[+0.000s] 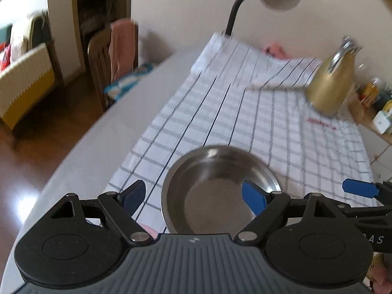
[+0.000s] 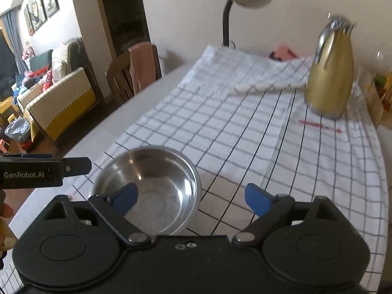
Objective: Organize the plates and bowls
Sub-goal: 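Close the left gripper on the steel bowl rim, then lift the steel bowl with the left gripper and carry it toward the plate stack, then lower the steel bowl onto the plate stack and open the left gripper, then move the left gripper to the pink steel-lined cup rim and close, then lift the pink cup with the left gripper and carry it toward the steel bowl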
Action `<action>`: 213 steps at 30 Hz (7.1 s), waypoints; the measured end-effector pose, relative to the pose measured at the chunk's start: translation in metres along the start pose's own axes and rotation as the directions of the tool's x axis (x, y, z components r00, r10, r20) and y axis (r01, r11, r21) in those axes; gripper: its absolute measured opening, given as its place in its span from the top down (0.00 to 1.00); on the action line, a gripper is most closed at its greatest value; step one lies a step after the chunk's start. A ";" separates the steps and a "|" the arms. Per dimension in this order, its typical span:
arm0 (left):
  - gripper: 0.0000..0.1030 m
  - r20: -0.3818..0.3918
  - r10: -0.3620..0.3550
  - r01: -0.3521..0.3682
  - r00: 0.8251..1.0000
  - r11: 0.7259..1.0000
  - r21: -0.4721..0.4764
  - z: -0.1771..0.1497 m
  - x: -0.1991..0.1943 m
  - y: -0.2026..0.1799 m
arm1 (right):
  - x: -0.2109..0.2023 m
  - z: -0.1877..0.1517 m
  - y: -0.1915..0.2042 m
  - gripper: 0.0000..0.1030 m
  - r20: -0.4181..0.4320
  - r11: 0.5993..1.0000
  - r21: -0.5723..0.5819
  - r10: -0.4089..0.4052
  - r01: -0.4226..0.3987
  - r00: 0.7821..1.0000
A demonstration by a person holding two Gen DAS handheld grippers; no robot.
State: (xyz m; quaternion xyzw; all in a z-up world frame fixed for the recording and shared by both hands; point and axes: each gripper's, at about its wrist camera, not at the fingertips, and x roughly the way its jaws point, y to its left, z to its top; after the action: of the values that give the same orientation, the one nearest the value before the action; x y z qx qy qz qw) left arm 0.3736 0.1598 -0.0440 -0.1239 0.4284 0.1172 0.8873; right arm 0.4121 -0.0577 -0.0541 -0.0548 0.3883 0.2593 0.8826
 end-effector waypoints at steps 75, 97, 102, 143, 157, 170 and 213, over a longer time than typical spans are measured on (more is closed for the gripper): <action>0.84 -0.169 -0.086 0.108 0.982 0.987 0.121 -0.141 -0.144 -0.044 | -0.146 -0.106 -0.013 0.85 -0.229 0.995 0.092 0.055 -0.034 0.972; 0.84 -0.231 -0.043 0.083 0.972 0.983 0.167 -0.190 -0.057 -0.049 | -0.081 -0.167 -0.034 0.85 -0.308 0.995 0.101 0.043 -0.012 0.950; 0.84 -0.220 -0.055 0.091 0.974 0.983 0.158 -0.189 -0.057 -0.048 | -0.073 -0.170 -0.034 0.85 -0.322 0.995 0.102 0.042 -0.009 0.946; 0.35 -0.087 -0.156 0.165 0.984 0.980 0.110 -0.186 -0.134 -0.031 | -0.139 -0.135 0.003 0.43 -0.201 0.999 -0.012 0.044 -0.047 0.979; 0.25 0.063 -0.150 0.146 0.987 0.986 0.075 -0.162 -0.181 -0.015 | -0.169 -0.096 0.048 0.20 -0.107 0.990 -0.105 0.081 -0.092 0.991; 0.24 0.107 -0.003 0.009 0.994 0.999 -0.053 -0.115 -0.161 0.028 | -0.128 -0.042 0.090 0.07 -0.044 0.980 -0.170 0.093 -0.100 0.995; 0.64 -0.172 0.073 -0.117 0.982 0.959 -0.259 -0.115 -0.019 0.087 | 0.046 -0.037 0.126 0.65 -0.331 0.979 -0.128 0.110 -0.160 0.937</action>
State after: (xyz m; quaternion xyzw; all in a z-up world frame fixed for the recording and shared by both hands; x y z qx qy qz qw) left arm 0.2508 0.2027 -0.1091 -0.2310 0.4841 0.2062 0.8184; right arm 0.3507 0.0587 -0.0988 -0.1372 0.5088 0.3360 0.7806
